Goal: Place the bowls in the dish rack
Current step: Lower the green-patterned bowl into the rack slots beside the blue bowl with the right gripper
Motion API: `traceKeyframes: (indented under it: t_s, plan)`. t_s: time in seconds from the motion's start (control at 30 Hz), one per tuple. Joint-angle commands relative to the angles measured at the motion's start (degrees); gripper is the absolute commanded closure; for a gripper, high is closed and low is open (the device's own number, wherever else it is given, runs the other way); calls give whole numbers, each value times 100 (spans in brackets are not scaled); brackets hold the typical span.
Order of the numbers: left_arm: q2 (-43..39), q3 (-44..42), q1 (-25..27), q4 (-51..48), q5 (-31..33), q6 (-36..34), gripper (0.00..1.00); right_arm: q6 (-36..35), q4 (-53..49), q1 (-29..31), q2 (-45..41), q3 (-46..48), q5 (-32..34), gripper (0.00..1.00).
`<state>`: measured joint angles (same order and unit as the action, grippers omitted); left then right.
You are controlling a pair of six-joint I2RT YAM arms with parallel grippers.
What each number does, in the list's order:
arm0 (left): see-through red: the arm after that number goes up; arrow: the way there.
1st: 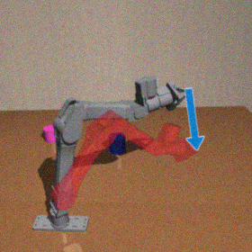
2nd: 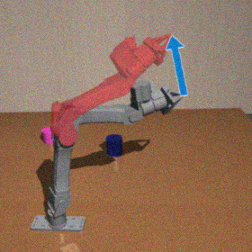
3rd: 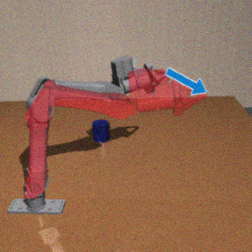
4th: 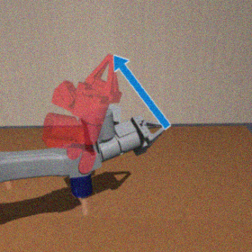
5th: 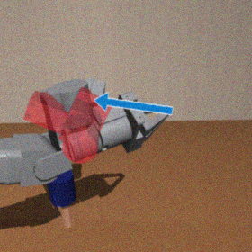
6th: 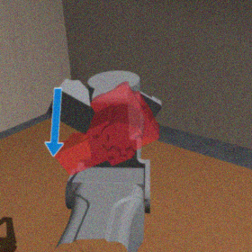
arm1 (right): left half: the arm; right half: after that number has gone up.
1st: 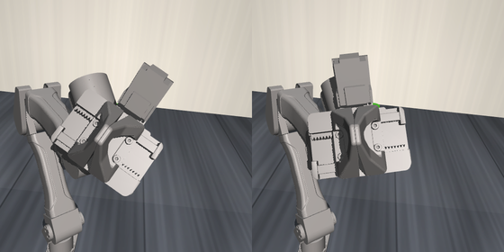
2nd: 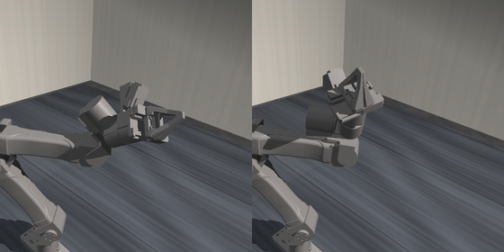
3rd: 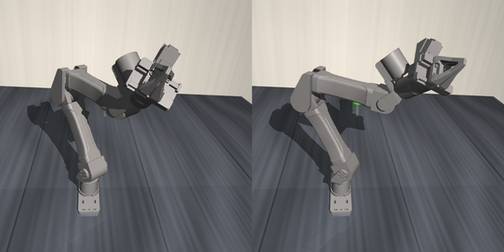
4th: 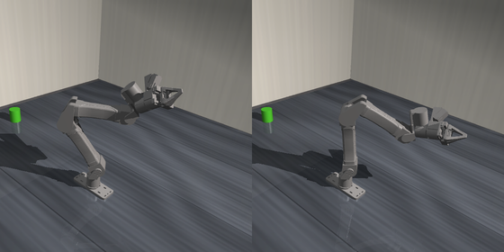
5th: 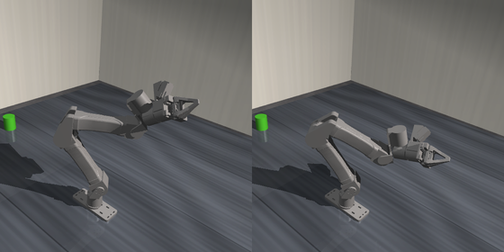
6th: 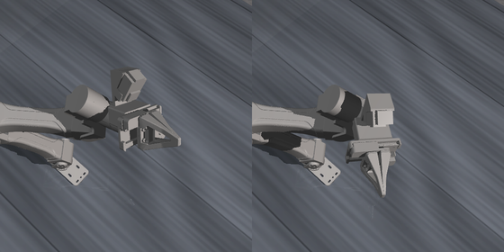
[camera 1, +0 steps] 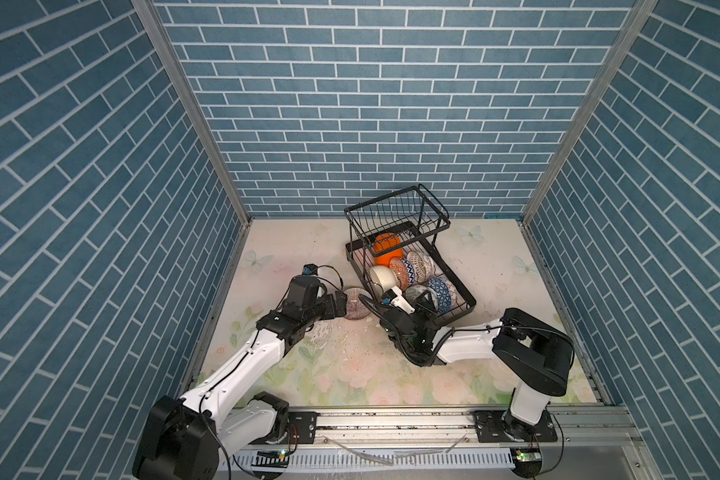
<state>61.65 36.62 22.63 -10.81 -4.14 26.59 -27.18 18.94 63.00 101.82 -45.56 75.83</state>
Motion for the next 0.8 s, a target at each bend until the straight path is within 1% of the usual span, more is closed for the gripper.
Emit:
traceKeyframes:
  t_s: [0.0,0.37,0.53,0.77]
  plan:
    - [-65,-59,-47,-1,-13,47,0,256,-484,24,163,38,-300,80]
    - [-79,-41,-43,-42,-43,83,0,314,-404,27,156,12,-243,66]
    - [-142,-70,-44,-79,-9,83,0,305,-393,24,120,-23,-262,54]
    - [-162,-50,-51,-107,15,75,0,316,-342,28,6,-8,-274,39]
